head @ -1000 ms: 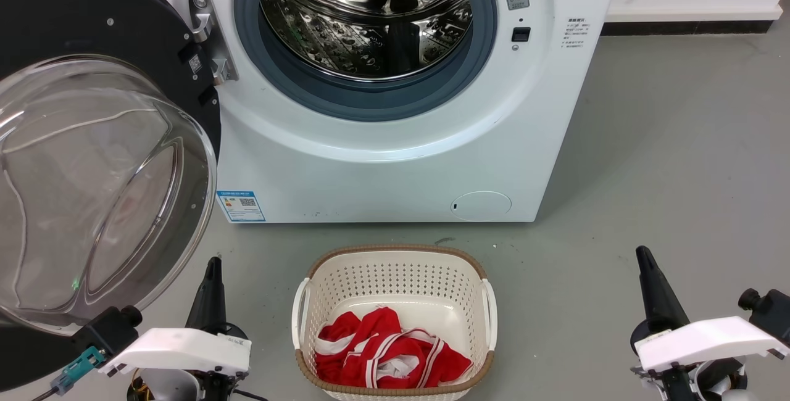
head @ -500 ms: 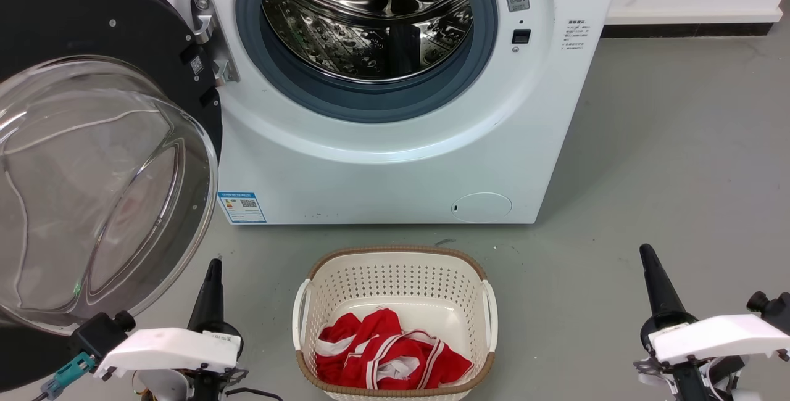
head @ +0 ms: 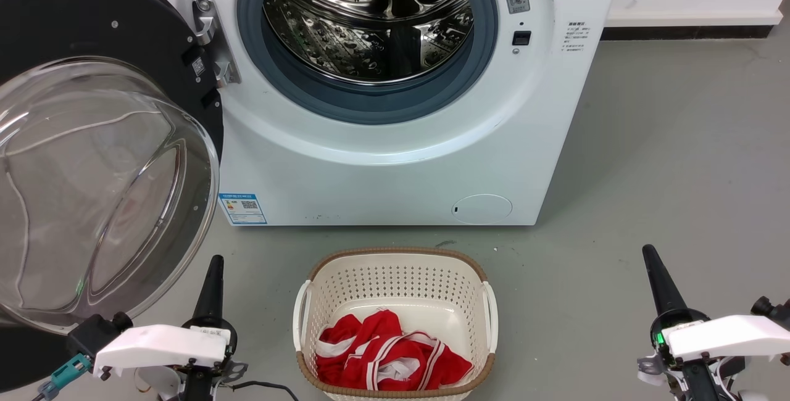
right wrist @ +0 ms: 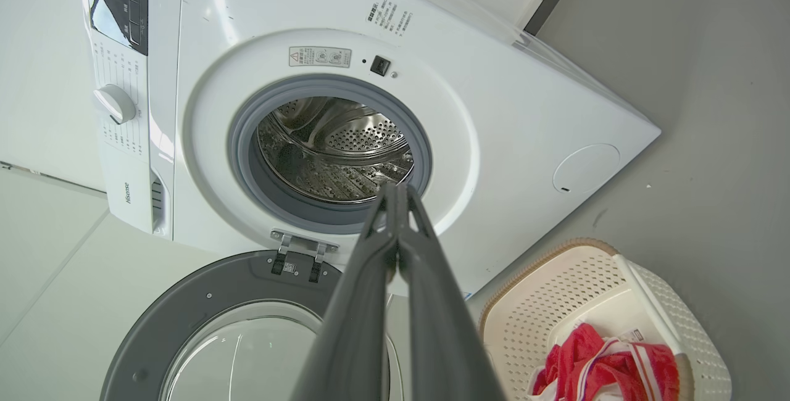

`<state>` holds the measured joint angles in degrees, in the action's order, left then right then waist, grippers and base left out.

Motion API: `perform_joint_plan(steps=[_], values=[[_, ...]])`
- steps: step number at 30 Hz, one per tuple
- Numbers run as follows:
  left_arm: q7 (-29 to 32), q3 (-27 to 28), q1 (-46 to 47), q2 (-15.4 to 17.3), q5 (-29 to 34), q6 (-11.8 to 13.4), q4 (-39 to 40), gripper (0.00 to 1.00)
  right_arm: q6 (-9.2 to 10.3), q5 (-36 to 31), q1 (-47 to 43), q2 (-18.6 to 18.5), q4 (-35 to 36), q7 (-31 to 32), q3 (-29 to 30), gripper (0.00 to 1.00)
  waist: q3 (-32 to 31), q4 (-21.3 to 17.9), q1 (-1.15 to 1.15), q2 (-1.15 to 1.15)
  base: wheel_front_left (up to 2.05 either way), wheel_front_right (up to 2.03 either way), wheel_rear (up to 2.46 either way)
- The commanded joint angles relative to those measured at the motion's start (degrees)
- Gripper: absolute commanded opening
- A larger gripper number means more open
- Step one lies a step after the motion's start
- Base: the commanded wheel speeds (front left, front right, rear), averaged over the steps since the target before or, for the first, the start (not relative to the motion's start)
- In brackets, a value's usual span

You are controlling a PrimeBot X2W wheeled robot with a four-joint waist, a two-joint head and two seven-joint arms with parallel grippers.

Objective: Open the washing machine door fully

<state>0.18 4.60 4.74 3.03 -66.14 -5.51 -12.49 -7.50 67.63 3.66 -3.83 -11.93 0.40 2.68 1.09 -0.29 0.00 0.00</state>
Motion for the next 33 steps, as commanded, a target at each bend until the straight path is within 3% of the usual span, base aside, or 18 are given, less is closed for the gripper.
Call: perform_joint_plan(steps=[1, 33], values=[[0.3, 0.3, 0.9, 0.1, -1.2, -0.2, 0.2, 0.00, 0.01, 1.3, 1.7, -0.4, 0.2, 0.2, 0.2, 0.00, 0.0, 0.0, 0.00, 0.00, 0.00, 0.00, 0.00], [4.7, 1.5, 1.7, -0.1, -18.7, -1.6, -1.1, 0.00, 0.01, 18.5, 2.5, -0.1, -1.4, 3.7, 1.9, 0.00, -0.6, 0.2, 0.00, 0.00, 0.00, 0.00, 0.00]])
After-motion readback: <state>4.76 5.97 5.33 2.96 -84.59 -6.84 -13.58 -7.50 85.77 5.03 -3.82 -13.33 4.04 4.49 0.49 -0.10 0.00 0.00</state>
